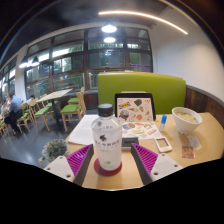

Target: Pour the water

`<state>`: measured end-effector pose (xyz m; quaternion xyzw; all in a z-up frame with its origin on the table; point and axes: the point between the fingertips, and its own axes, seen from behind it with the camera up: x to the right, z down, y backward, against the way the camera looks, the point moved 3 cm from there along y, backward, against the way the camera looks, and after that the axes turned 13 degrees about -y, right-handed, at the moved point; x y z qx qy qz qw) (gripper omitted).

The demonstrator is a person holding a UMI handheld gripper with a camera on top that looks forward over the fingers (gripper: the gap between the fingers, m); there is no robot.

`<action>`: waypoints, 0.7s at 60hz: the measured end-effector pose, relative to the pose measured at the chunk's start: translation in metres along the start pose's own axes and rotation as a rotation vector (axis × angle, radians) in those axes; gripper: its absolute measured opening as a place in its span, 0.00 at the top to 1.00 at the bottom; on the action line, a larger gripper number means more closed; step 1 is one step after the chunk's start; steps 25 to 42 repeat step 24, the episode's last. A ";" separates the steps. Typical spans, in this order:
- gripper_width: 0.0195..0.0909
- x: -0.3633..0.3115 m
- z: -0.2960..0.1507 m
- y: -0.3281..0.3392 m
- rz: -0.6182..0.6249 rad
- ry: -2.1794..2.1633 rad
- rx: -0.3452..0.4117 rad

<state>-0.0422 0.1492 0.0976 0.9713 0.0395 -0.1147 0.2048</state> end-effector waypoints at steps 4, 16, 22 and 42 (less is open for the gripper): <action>0.14 -0.011 0.014 0.045 -0.032 -0.003 0.006; 0.14 -0.026 0.025 0.173 -0.084 0.027 0.032; 0.13 -0.028 0.038 0.237 -0.110 0.020 0.052; 0.13 -0.026 0.043 0.254 -0.119 0.016 0.053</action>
